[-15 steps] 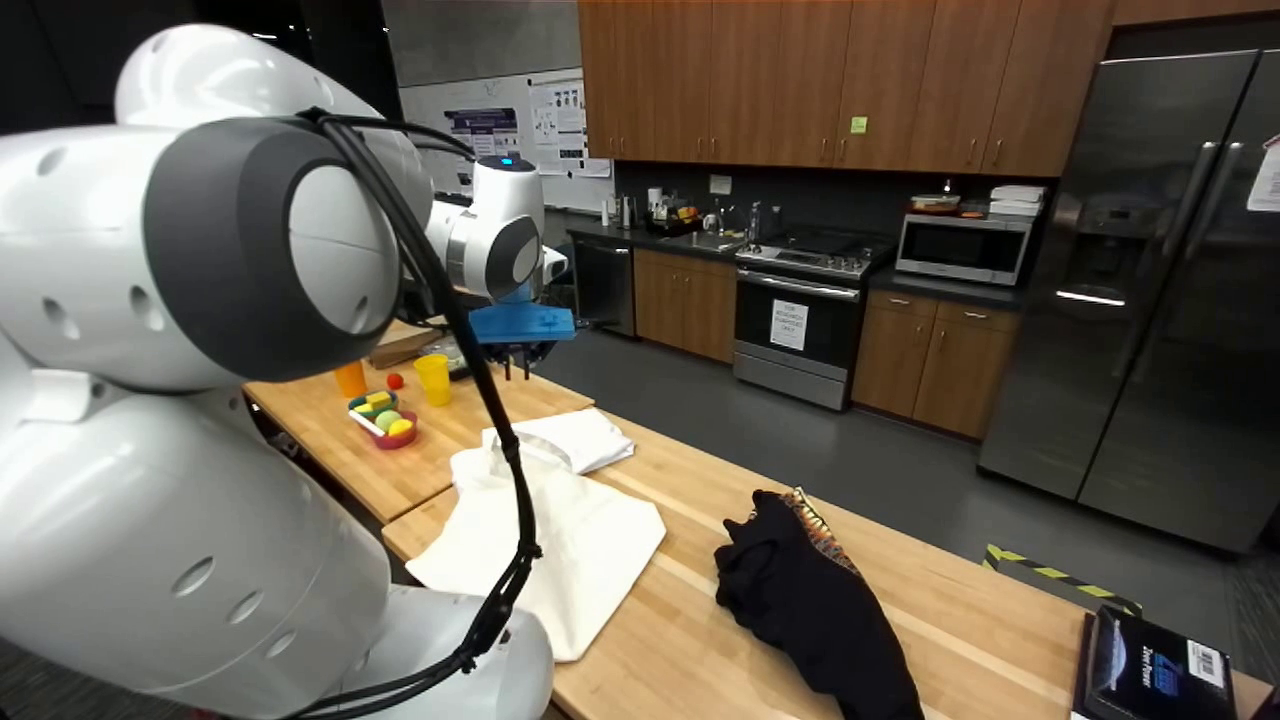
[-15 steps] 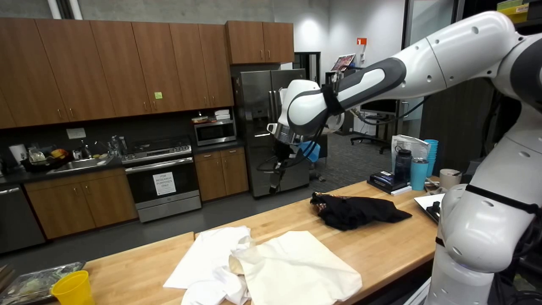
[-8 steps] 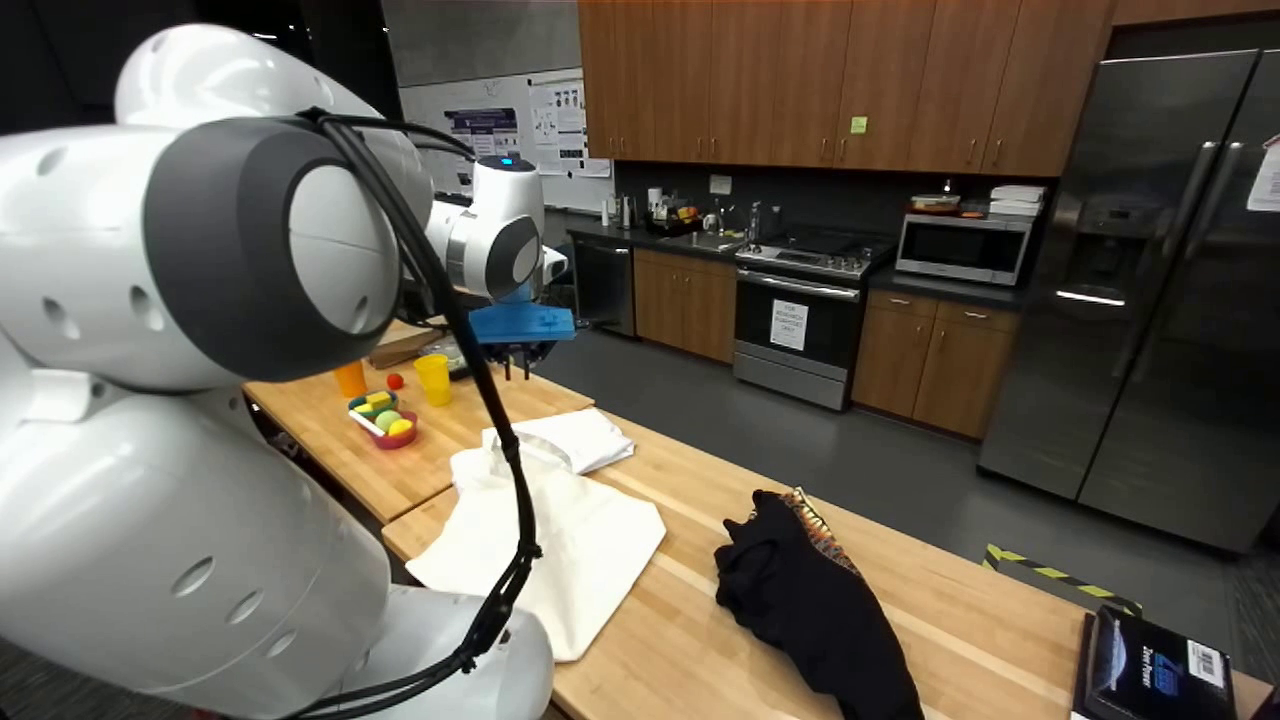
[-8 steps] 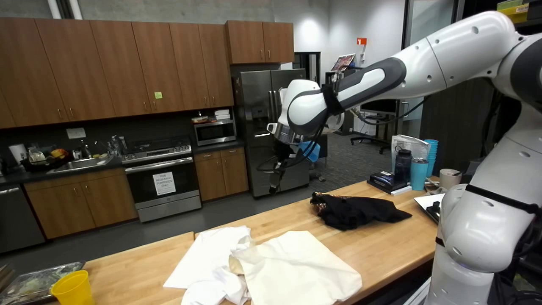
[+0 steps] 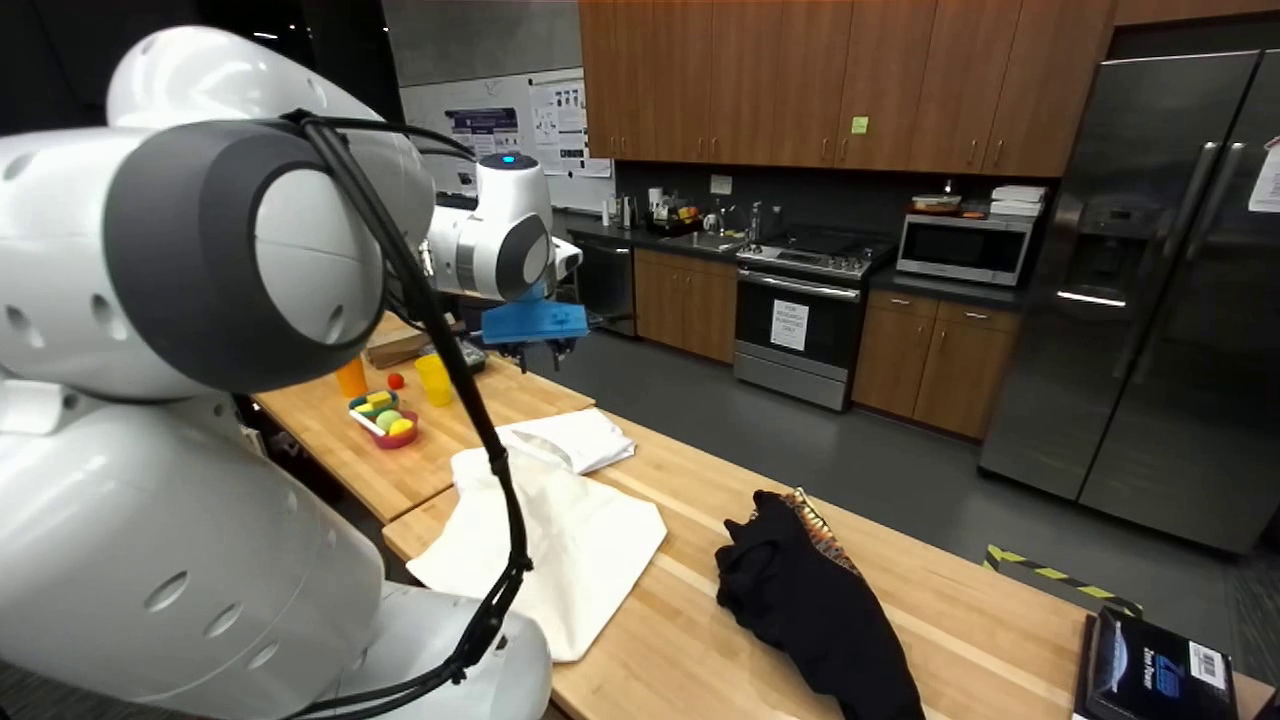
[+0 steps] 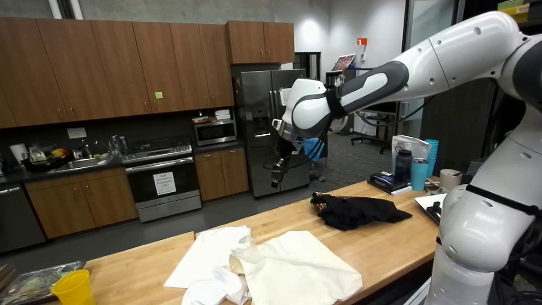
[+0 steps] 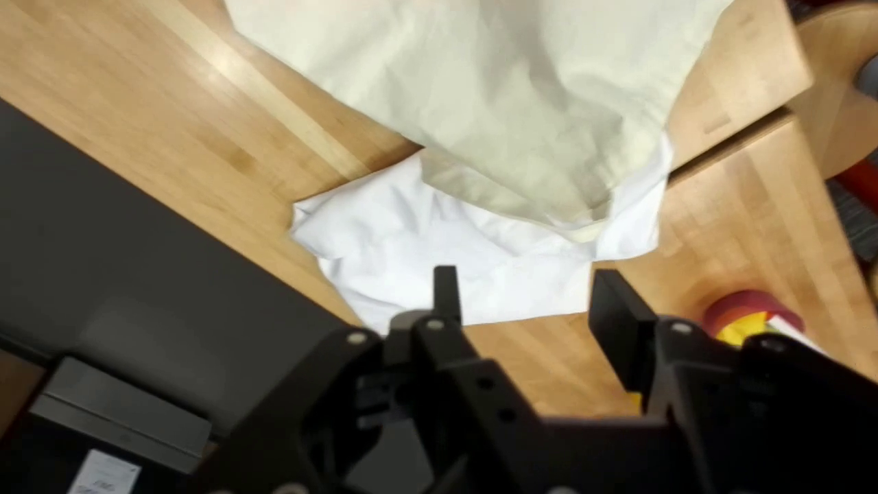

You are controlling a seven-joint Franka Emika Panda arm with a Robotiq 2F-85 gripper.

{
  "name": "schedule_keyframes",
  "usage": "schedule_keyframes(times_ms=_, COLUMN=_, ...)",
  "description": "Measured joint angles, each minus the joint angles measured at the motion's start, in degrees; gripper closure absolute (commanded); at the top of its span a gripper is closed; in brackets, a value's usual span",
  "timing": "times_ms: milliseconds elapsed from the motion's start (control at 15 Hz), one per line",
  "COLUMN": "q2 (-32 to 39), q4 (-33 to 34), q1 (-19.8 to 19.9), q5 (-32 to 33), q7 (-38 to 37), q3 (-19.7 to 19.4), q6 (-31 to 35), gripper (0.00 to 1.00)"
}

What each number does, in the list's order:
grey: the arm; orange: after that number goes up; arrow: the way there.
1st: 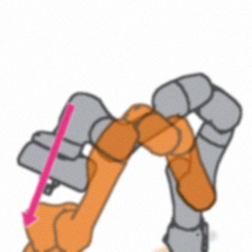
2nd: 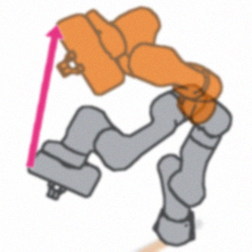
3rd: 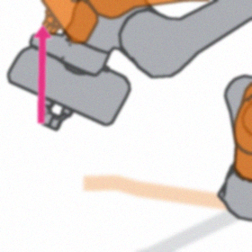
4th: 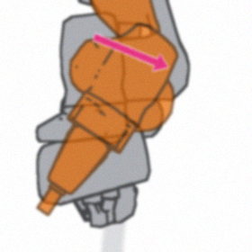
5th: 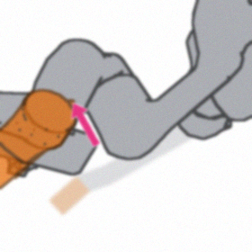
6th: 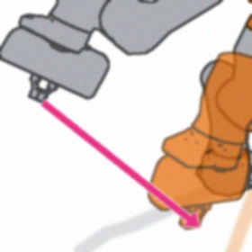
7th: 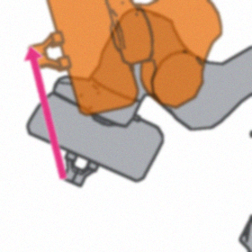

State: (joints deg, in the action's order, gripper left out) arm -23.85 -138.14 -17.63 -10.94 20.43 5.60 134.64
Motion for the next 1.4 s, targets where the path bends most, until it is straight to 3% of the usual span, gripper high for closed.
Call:
schedule_keyframes(times_ms=133, q2=-2.9, q4=-1.8, q1=3.5, q5=1.8, q7=-1.8, q3=-1.3, q6=0.7, gripper=0.02)
schedule_keyframes(times_ms=400, q2=-11.3, q4=-7.3, q1=12.7, q5=10.1, q7=-3.5, q3=-6.2, q6=-0.2, gripper=0.0)
schedule_keyframes(times_ms=600, q2=-15.7, q4=-9.7, q1=20.7, q5=18.6, q7=-2.5, q3=-10.4, q6=-8.6, gripper=0.0)
schedule_keyframes(times_ms=667, q2=-16.2, q4=-9.8, q1=21.7, q5=18.8, q7=-1.6, q3=-11.3, q6=-9.4, gripper=0.0)
schedule_keyframes(times_ms=1200, q2=-15.5, q4=-9.9, q1=19.4, q5=18.8, q7=-2.1, q3=-10.6, q6=-8.8, gripper=0.0)
schedule_keyframes(times_ms=1400, q2=-15.0, q4=-11.0, q1=15.3, q5=18.8, q7=2.7, q3=-10.4, q6=-9.2, gripper=0.0)
